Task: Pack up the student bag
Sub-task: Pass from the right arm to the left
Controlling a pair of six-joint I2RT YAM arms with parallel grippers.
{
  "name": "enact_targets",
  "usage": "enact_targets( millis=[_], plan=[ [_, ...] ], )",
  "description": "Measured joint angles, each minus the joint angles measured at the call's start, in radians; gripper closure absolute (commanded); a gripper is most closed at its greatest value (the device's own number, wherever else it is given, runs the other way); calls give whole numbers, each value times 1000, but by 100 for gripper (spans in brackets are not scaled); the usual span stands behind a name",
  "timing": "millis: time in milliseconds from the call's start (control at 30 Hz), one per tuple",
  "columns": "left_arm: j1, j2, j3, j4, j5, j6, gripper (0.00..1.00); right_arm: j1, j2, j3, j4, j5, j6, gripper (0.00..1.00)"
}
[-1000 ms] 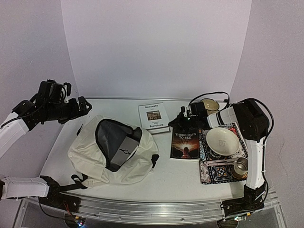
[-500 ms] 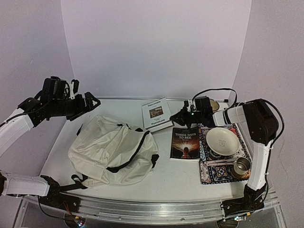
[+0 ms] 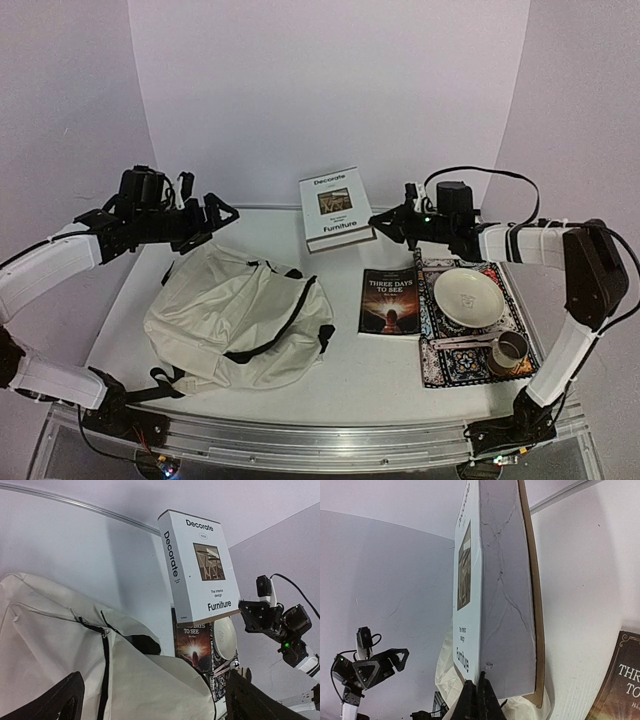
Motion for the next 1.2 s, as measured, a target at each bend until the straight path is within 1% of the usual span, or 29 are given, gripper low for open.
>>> enact_targets(
  millis=[200, 400, 600, 733, 933, 967, 1067, 1200],
  plan=[
    [0, 81, -8, 160, 88, -60, 1, 3, -69, -70, 72, -45, 72, 100],
    [-1, 158, -9, 299, 172, -126, 1, 41, -87, -89, 157, -76, 139, 100],
    [-7, 194, -6, 357, 209, -160, 1, 112, -87, -89, 234, -99, 183, 100],
    [-10, 206, -5, 375, 217, -181, 5, 153, -87, -89, 270, -109, 199, 100],
    [-11, 210, -5, 416, 219, -221, 20, 185, -69, -82, 298, -117, 218, 100],
    [-11, 210, -5, 425, 219, -230, 23, 189, -63, -79, 302, -120, 221, 100],
    [-11, 210, -5, 450, 226, -251, 39, 201, -44, -71, 318, -124, 229, 100],
    [-11, 208, -6, 466, 235, -279, 54, 218, -25, -69, 338, -120, 233, 100]
  ],
)
